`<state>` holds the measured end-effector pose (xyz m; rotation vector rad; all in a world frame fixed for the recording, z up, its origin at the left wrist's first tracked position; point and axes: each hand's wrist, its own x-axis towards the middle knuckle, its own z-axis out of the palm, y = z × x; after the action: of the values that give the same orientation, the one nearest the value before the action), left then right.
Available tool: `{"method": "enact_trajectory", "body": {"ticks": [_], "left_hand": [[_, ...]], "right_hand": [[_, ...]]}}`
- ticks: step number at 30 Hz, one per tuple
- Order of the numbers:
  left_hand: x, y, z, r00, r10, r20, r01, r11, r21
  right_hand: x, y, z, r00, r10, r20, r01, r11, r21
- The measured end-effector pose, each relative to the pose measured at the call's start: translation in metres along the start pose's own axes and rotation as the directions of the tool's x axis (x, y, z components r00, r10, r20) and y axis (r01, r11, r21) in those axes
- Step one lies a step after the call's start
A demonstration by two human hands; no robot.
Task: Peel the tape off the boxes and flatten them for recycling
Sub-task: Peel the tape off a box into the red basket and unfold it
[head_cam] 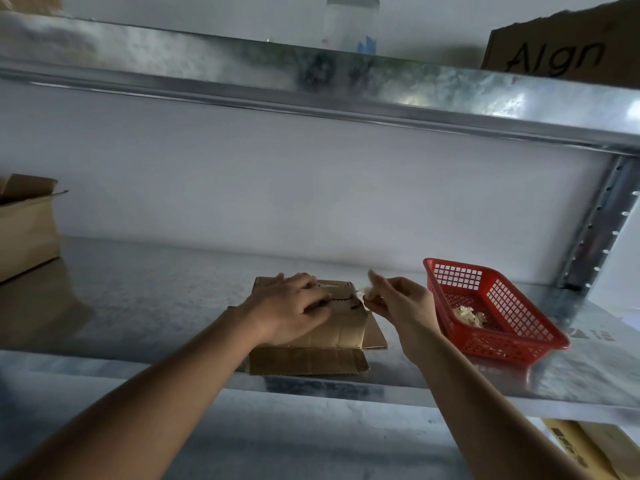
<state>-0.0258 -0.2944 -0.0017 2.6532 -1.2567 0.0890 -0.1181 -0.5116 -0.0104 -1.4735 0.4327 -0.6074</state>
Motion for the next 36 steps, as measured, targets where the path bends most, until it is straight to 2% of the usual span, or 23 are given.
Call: {"method": "enact_trajectory", "body": {"ticks": [2,6,9,13,17,21,27,32,36], "left_hand": [[0.004,0.015,0.0,1.0,-0.017,-0.005,0.017,1.0,0.022],[0.012,0.041,0.014,0.999,-0.012,-0.049,0.014,0.999,0.041],[0.013,0.04,0.021,0.997,0.031,-0.07,-0.03,0.999,0.021],[0.015,0.023,0.024,0.996,0.044,-0.082,-0.039,0.997,0.07],[0.017,0.005,0.021,0.99,0.101,-0.097,-0.093,0.992,0.089],[0.02,0.001,0.018,0.996,0.083,-0.042,-0.08,0.995,0.059],[0.023,0.005,0.012,0.999,0.034,-0.031,-0.033,0.998,0.055],[0.023,0.012,0.011,1.0,0.02,0.0,-0.019,0.994,0.103],[0.022,0.009,0.011,1.0,0.016,0.007,-0.017,0.997,0.071]], "right_hand": [[0.0,0.005,-0.001,0.998,-0.058,-0.015,0.055,0.986,-0.155],[-0.001,0.007,-0.002,1.0,0.02,0.002,-0.02,0.999,-0.027],[-0.001,0.009,-0.005,0.998,0.042,0.044,-0.038,0.996,-0.084],[-0.001,0.009,-0.014,0.997,0.079,0.021,-0.074,0.984,-0.16],[-0.004,0.014,-0.017,1.0,-0.005,0.014,0.008,0.959,-0.283],[-0.006,0.015,-0.014,1.0,-0.005,0.02,0.009,0.982,-0.187],[-0.011,-0.004,-0.022,0.972,-0.212,0.105,0.226,0.965,-0.136],[-0.016,-0.01,-0.012,0.941,-0.339,0.018,0.329,0.896,-0.298],[-0.019,-0.007,0.002,0.888,-0.449,0.098,0.434,0.749,-0.5]]}}
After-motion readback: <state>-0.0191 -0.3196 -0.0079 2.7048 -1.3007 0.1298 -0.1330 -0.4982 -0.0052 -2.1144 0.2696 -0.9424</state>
